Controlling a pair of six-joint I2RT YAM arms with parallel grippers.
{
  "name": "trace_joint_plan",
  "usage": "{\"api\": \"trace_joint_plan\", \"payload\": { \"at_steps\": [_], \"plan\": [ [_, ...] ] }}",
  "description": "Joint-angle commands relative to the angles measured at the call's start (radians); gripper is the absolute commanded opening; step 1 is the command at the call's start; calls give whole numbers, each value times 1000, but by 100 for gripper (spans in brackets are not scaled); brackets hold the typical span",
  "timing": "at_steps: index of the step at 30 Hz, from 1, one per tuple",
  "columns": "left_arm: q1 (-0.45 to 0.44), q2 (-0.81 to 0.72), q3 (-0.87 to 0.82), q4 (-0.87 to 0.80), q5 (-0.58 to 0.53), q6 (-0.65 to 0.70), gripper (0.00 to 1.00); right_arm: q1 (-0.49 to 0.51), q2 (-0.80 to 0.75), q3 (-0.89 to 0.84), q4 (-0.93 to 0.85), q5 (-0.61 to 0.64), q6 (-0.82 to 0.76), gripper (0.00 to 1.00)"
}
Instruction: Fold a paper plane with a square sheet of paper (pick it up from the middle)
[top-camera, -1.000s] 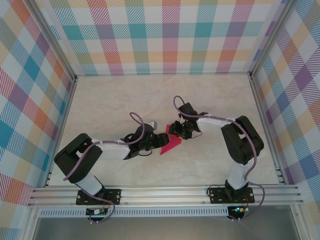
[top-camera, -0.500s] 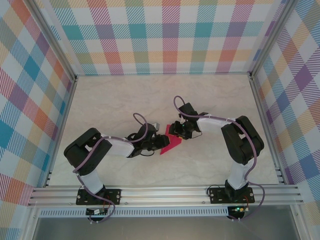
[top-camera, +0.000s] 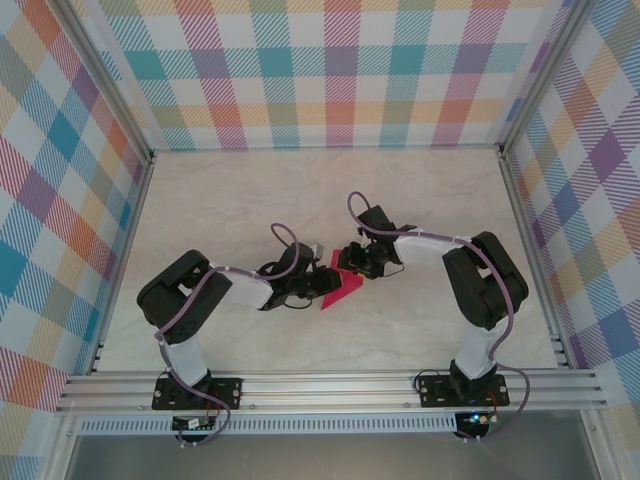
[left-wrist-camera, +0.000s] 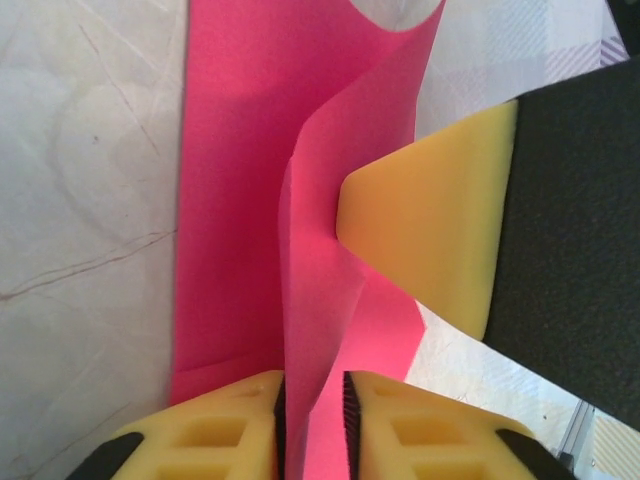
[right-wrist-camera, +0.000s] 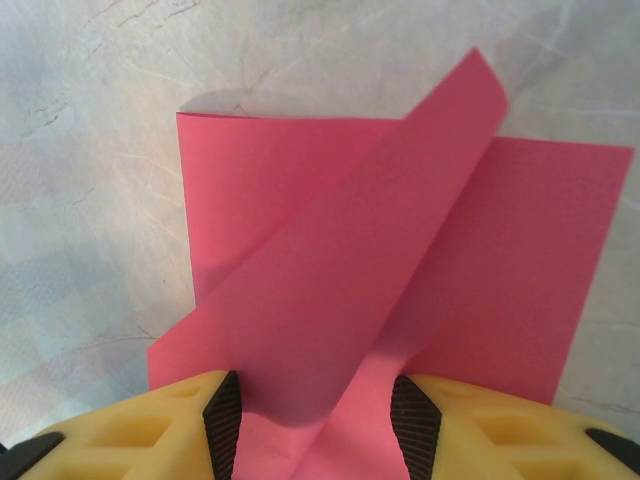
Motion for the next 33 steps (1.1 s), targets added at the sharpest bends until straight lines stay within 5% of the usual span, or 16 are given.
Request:
{"api": "trace_joint_plan", "payload": {
  "at_steps": [1,7,19,26,33],
  "plan": [
    [10,23,16,41,45,-7,17,2,73,-63,-64,64,-10,49],
    [12,20,11,30,36,6,17,2,77,-63,-68,69,-12,49],
    [27,-132,-46,-62,-13,37,39,2,93,-59,-104,114,-19,49],
    [32,-211,-100,-50,-68,37,36,11,103,-41,-123,132,-28,48],
    [30,-180,-104,67,-5,17,31,19,124,-21,-141,138,-35,50]
  ]
}}
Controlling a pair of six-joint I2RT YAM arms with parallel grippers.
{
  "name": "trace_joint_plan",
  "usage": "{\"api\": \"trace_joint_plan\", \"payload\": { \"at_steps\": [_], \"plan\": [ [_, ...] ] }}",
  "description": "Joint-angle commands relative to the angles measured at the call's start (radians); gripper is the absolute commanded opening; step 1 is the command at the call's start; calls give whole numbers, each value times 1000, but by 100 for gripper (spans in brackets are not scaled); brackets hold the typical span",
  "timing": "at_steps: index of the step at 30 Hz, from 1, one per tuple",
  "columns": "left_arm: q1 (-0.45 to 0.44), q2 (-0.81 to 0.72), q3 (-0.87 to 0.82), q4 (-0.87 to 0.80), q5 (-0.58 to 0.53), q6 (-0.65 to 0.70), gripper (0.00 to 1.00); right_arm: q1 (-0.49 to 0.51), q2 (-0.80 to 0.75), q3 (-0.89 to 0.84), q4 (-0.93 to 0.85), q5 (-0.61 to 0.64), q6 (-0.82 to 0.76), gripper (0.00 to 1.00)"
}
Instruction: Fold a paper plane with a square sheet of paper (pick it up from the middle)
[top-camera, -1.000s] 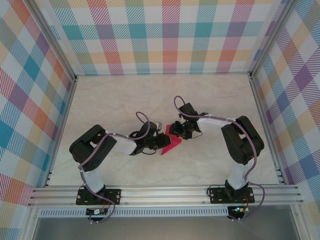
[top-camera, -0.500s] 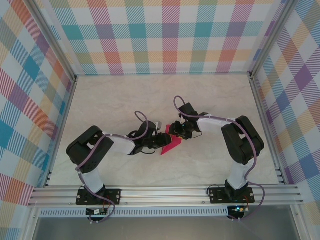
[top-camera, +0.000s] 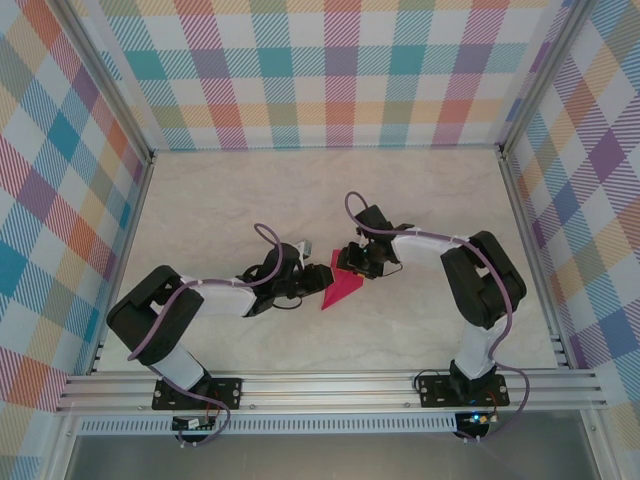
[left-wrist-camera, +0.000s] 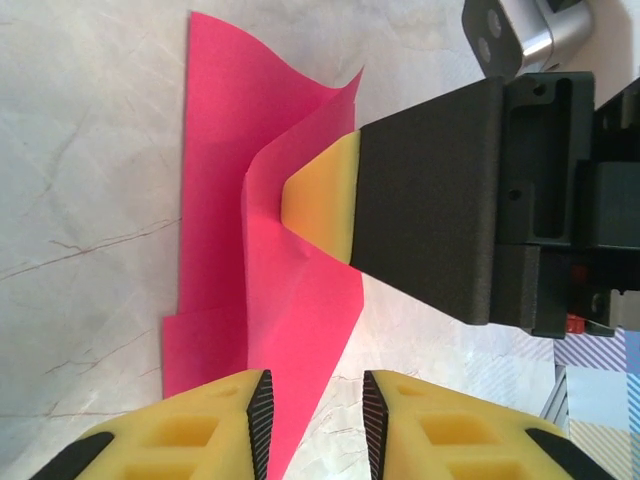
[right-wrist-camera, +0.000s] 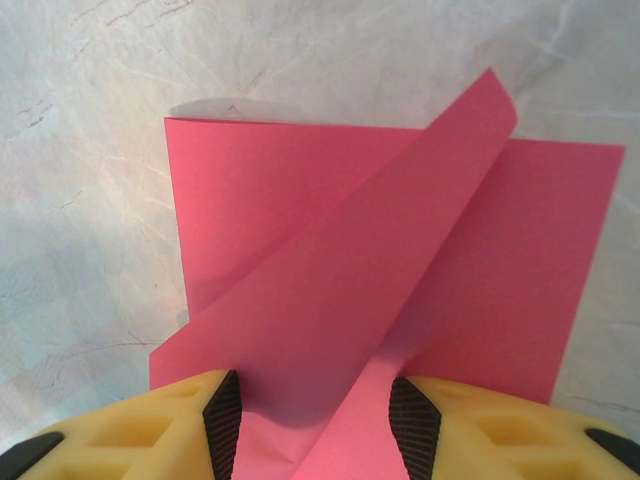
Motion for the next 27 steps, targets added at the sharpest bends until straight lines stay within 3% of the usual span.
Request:
{"api": "trace_joint_plan", "payload": {
  "at_steps": [1,11,22,27],
  "plan": [
    [7,23,3,73,35,0,31,8,114,-44,-106,107,-34,50],
    [-5,108,33,97,88,-11,28,22,141,-9,-159,137,-13,51],
    [-6,118,42,-40,-17,7,20,23,154,3,-175,144,-4,51],
    [-7,121,46,-46,-14,13,19,24,162,7,-175,141,-4,51]
  ]
}}
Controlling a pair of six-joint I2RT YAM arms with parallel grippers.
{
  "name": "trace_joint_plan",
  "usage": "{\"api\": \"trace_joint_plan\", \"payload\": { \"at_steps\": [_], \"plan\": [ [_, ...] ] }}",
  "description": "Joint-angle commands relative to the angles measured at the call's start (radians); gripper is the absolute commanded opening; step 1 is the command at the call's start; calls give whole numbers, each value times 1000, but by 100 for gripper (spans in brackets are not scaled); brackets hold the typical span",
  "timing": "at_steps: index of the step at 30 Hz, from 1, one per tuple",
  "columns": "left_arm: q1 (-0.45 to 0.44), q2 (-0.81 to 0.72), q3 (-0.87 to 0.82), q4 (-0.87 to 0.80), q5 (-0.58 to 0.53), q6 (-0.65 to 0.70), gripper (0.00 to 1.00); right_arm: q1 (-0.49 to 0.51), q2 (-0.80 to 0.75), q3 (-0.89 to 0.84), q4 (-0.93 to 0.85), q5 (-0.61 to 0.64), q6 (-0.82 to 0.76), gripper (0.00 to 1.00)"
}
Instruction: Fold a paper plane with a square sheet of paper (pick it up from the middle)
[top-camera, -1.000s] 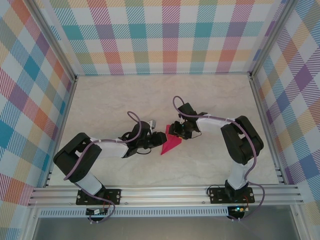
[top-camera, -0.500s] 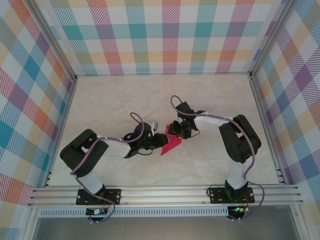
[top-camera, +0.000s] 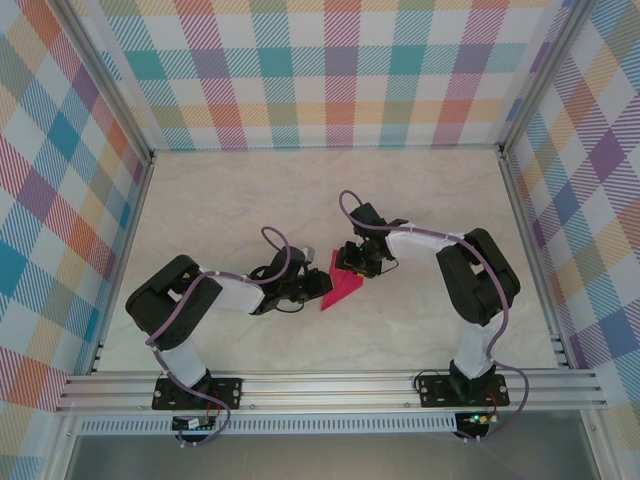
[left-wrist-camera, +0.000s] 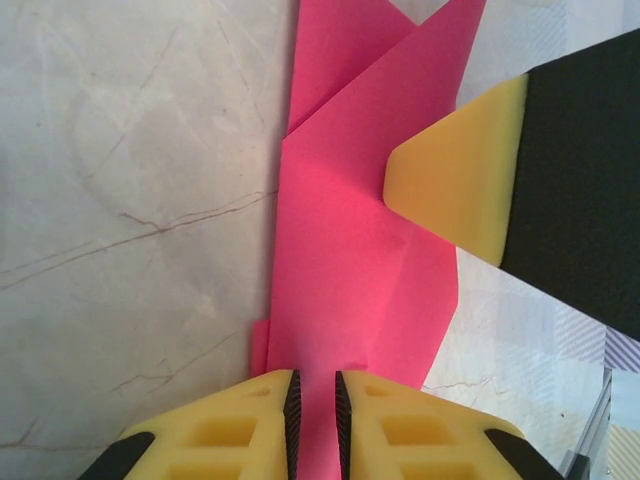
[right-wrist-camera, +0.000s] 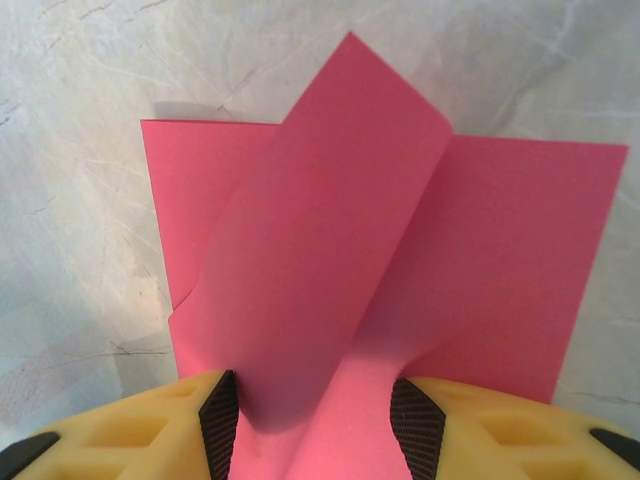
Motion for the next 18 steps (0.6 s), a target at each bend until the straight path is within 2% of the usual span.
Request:
{"api": "trace_joint_plan", "payload": {
  "at_steps": [1,8,18],
  "plan": [
    [-4,3,23,-33,-15,19,18,6,127,-63,-84,93,-6,51],
    [-4,-6,20,-23,1,16,19,9,148,-48,-106,108,-12,50],
    [-2,-136,-3,5,-49,21,29,14,168,-41,-118,121,-24,50]
  ]
}}
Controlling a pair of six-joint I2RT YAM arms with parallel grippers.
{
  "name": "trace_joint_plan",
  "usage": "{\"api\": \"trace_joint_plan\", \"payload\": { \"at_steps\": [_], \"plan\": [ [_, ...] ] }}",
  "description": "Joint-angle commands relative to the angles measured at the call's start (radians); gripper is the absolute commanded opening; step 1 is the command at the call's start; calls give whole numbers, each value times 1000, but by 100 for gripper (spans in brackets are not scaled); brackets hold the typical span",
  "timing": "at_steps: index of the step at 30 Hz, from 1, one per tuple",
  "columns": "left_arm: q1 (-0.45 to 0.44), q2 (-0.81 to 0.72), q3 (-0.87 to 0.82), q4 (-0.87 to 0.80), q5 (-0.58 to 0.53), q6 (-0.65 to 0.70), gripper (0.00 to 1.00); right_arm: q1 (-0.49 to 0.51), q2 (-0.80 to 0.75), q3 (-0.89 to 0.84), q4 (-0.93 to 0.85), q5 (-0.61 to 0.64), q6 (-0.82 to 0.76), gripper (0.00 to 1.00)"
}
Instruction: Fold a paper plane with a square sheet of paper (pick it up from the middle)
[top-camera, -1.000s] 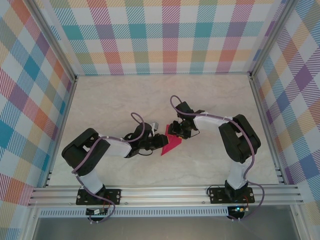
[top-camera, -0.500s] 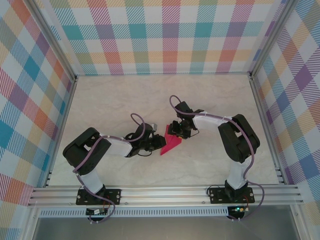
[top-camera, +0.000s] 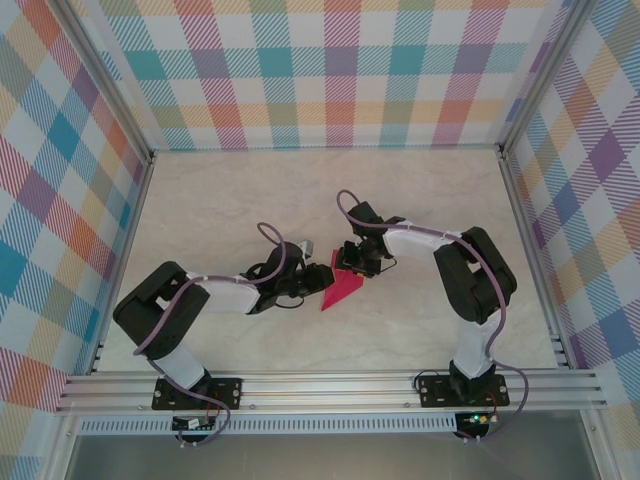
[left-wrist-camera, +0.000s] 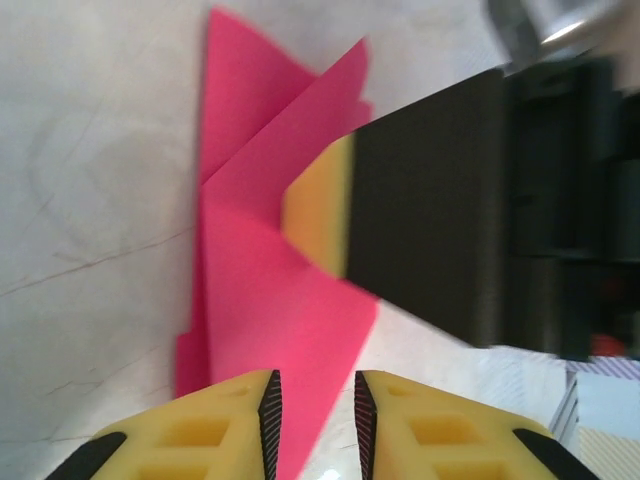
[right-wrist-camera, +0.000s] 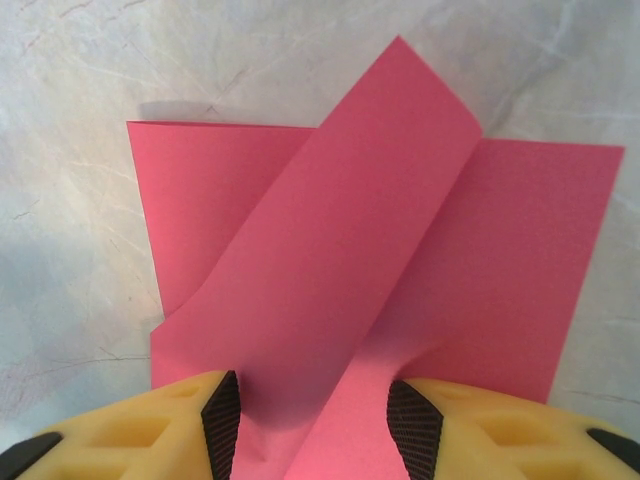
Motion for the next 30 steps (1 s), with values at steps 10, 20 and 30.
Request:
{"api": "trace_joint_plan", "payload": {
  "at_steps": [10,20,30],
  "plan": [
    [-2,38,8,73,53,-4,28,7,147,-75,-84,129,-6,47],
    [-2,93,26,36,76,-4,27,8,149,-75,-80,120,-6,46],
    [-7,106,16,34,77,-16,28,7,158,-69,-83,111,-10,47]
  ]
}}
